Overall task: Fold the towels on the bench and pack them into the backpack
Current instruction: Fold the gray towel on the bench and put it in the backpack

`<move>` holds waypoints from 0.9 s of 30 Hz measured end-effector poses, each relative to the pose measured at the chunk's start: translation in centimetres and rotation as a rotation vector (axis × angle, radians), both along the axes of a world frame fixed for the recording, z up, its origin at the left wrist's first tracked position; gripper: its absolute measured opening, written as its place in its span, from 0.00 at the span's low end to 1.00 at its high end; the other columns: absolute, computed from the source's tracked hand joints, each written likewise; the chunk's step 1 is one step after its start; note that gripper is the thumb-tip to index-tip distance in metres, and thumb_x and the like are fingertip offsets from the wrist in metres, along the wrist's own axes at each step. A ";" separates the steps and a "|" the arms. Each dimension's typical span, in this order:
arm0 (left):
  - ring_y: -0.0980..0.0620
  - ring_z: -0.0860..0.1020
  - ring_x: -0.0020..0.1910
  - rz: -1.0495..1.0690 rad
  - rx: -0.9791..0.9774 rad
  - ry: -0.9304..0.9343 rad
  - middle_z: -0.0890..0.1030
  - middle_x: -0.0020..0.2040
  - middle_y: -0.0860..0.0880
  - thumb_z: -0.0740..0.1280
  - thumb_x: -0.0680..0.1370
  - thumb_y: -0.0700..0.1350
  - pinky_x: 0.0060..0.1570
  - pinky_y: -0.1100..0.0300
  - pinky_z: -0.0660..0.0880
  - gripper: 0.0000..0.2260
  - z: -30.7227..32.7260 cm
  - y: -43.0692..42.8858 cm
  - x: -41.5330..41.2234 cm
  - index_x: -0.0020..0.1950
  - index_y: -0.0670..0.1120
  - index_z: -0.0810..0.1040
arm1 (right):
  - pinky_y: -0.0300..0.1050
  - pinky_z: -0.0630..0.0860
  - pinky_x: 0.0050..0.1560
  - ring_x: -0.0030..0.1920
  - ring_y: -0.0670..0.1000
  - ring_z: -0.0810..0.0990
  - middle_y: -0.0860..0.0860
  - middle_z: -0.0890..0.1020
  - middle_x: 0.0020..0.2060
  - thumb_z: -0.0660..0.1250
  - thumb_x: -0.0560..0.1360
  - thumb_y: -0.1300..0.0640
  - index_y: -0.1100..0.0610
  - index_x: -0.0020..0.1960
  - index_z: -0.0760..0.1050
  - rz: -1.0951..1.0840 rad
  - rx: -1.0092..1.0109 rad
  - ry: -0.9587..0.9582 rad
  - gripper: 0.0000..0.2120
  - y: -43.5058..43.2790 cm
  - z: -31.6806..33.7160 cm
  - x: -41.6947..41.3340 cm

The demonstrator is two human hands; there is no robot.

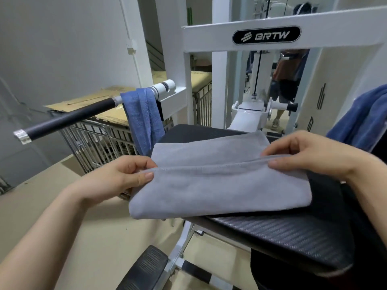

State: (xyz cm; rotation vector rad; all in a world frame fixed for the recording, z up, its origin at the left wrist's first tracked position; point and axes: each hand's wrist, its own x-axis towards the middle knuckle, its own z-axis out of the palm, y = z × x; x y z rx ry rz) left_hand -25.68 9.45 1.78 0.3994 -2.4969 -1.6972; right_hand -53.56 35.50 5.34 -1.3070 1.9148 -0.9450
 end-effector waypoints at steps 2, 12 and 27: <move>0.55 0.79 0.35 0.143 -0.048 0.046 0.82 0.38 0.48 0.74 0.66 0.60 0.33 0.65 0.74 0.19 0.6 -1.3 -1.8 0.45 0.46 0.82 | 0.41 0.78 0.48 0.47 0.50 0.84 0.51 0.86 0.45 0.70 0.74 0.59 0.55 0.48 0.84 -0.172 -0.074 -0.001 0.06 -2.0 -0.4 -1.8; 0.49 0.75 0.50 0.576 -0.743 -0.135 0.81 0.51 0.49 0.64 0.79 0.50 0.47 0.56 0.68 0.07 -1.8 -5.2 -9.9 0.51 0.49 0.80 | 0.48 0.73 0.53 0.53 0.56 0.78 0.54 0.83 0.51 0.63 0.78 0.56 0.55 0.50 0.80 -0.404 -0.035 0.644 0.08 -9.7 -4.2 -5.1; 0.44 0.77 0.50 0.724 -0.989 -0.101 0.78 0.47 0.49 0.63 0.77 0.54 0.47 0.53 0.73 0.10 -4.1 -4.2 -10.1 0.54 0.53 0.79 | 0.46 0.72 0.50 0.54 0.53 0.78 0.50 0.81 0.51 0.69 0.70 0.40 0.52 0.50 0.79 -0.404 0.020 0.552 0.17 -9.6 -3.9 -6.2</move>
